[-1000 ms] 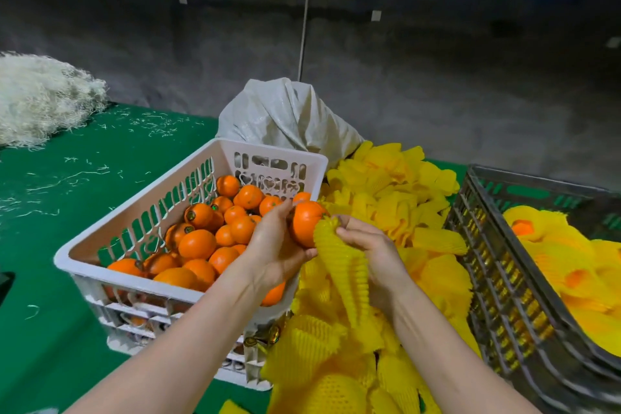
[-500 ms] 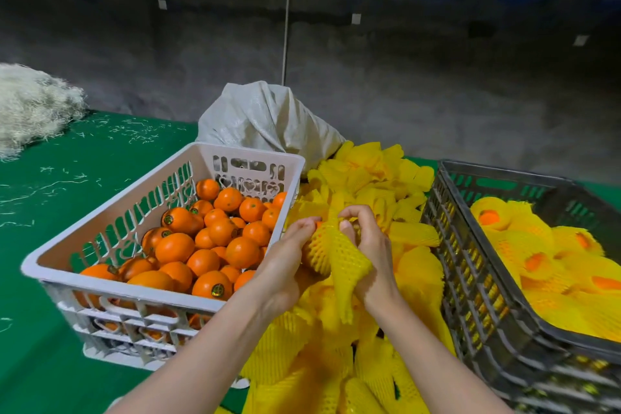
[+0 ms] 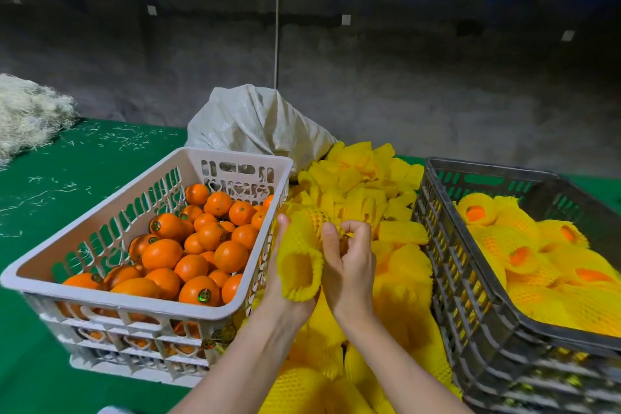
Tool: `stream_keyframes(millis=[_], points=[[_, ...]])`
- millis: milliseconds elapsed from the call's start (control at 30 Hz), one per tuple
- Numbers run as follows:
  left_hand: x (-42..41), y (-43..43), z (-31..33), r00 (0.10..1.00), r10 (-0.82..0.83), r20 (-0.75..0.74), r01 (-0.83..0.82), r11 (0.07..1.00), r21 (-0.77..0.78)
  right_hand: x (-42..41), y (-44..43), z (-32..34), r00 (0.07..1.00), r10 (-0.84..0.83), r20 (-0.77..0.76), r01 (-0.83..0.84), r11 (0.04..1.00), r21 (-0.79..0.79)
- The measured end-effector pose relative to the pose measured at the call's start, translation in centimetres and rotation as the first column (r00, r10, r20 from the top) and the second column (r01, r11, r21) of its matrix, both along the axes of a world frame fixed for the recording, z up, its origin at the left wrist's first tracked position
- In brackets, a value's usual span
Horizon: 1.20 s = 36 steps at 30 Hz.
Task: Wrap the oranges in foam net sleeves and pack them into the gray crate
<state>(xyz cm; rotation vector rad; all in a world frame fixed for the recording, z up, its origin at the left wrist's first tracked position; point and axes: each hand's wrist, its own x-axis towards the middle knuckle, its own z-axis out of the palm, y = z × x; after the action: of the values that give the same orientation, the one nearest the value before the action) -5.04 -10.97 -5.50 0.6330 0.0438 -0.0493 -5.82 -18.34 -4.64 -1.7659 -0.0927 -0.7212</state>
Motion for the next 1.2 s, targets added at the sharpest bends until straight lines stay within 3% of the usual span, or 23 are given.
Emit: stream_keyframes(millis=[100,200,400,467,567,700,800,900,1000,1033,1133,1200], points=[[0.2,0.3,0.6,0.989,-0.110,-0.099,0.107,0.994,-0.033,0.9,-1.3,0.6,0.997,-0.016,0.069,0.015,1.000,0.006],[0.6,0.6,1.4,0.973,-0.148,-0.179,0.153,0.988,0.015,2.1,-2.7,1.8,0.993,0.113,0.035,-0.116,0.987,0.115],[0.9,1.3,2.5,0.959,-0.255,-0.128,0.254,0.967,-0.022,2.8,-3.1,1.6,0.953,0.296,-0.062,-0.258,0.903,0.345],[1.1,1.2,2.3,0.976,-0.199,-0.094,0.202,0.979,0.027,3.0,-3.0,1.3,0.912,0.390,-0.125,-0.302,0.847,0.437],[1.3,0.7,1.7,0.987,0.008,-0.158,0.024,0.979,0.202,2.9,-3.0,1.2,0.826,0.525,-0.205,-0.401,0.803,0.441],[1.6,1.0,1.7,0.978,0.149,-0.143,-0.094,0.938,0.334,2.6,-4.2,1.1,0.711,0.601,-0.364,-0.260,0.707,0.658],[1.8,0.6,1.5,0.954,0.298,-0.020,-0.234,0.787,0.571,2.1,-3.7,0.3,0.608,0.725,-0.324,-0.266,0.570,0.777],[1.5,0.6,1.1,0.872,0.386,0.302,-0.473,0.498,0.727,1.8,-2.5,-0.4,0.622,0.696,-0.359,-0.273,0.623,0.733],[1.8,0.8,1.0,0.822,0.381,0.423,-0.550,0.342,0.762,1.9,-2.3,-0.7,0.665,0.639,-0.387,-0.191,0.647,0.738],[1.9,0.7,0.9,0.820,0.392,0.418,-0.554,0.354,0.754,2.0,-2.3,-0.6,0.683,0.637,-0.357,-0.162,0.610,0.776],[2.3,0.1,0.6,0.845,0.432,0.316,-0.524,0.550,0.650,2.1,-2.1,-0.5,0.743,0.613,-0.269,-0.099,0.498,0.861],[2.4,0.0,0.5,0.871,0.407,0.273,-0.485,0.634,0.602,1.8,-2.0,-0.1,0.758,0.615,-0.215,-0.090,0.426,0.900]])
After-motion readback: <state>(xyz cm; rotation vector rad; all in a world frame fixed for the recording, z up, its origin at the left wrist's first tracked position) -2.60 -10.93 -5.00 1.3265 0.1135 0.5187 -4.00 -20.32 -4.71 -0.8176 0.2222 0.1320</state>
